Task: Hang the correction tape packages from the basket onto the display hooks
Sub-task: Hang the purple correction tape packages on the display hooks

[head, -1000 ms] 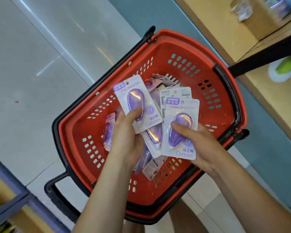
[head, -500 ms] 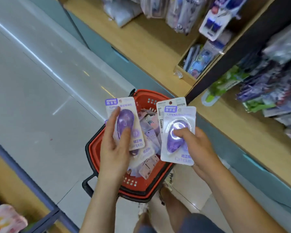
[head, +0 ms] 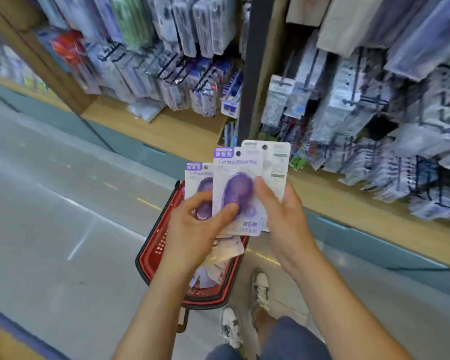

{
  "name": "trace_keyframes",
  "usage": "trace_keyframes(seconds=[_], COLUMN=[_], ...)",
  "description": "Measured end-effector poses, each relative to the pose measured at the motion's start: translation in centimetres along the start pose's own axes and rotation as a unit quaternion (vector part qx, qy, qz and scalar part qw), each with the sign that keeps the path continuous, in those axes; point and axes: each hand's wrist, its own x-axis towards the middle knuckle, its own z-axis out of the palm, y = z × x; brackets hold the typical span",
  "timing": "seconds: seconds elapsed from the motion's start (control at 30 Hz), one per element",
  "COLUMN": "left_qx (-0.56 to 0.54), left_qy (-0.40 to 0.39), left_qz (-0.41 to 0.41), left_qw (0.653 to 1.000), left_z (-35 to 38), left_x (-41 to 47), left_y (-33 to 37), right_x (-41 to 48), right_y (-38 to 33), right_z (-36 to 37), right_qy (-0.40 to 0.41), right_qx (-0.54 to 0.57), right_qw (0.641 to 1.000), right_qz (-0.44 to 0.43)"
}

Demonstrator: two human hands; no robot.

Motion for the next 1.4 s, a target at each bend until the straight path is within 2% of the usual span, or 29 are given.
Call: trace_keyframes(seconds=[0.07,0.17,0.37,0.5,0.67,0.77,0.87,0.97,1.13,1.27,1.4], left_qx=[-0.013,-0.018,0.034,-0.024,0.014,0.036,0.093,0.128,0.145,0.198,0.207], left_qy=[0.025,0.012,-0.065,-0.146,-0.256,-0.3,-0.37,-0.42,-0.468,-0.485,-0.446], left_qz=[0.006,0.029,0.143,0.129,0.14,0.135,0.146,0.145,0.127,0.2,0.245], left_qw=[1.0,0.999,0.987,0.981,0.956,0.944,0.913,0.887,0.862,0.828,0.835], left_z=[0.6,2.9,11.6,17.6,26.2,32.1,37.2,41.4,47.4,51.6,54.8], left_x=[-0.8,-2.0,-5.6,-8.7,-14.1,-17.4,-18.7,-19.5,-19.5,-17.7,-15.8], left_y=[1.6,4.2,7.8,8.6,7.3,6.6,5.7,5.3,5.0,5.4,6.7], right_x=[-1.7,-3.9,-7.1,-9.7,-14.0,-16.3,-18.2,-19.5,-19.1,-17.5,-16.4], right_y=[-2.5,-6.0,-9.4,-11.9,-13.5,-13.6,-13.8,-14.2,-15.4,-17.2,-19.9], right_z=[-1.4,-4.1,-9.1,-16.5,-27.6,-34.2,-40.4,-45.0,-50.1,-53.6,-56.7], right_qy=[0.027,0.019,0.044,0.039,0.012,0.045,0.094,0.108,0.11,0.171,0.244], right_qx=[0.052,0.126,0.08,0.101,0.162,0.159,0.15,0.144,0.141,0.142,0.094], right_qw=[0.998,0.991,0.994,0.99,0.982,0.981,0.978,0.979,0.979,0.967,0.952], right_qz=[0.014,0.032,-0.053,-0.088,-0.099,-0.102,-0.107,-0.097,-0.098,-0.127,-0.156])
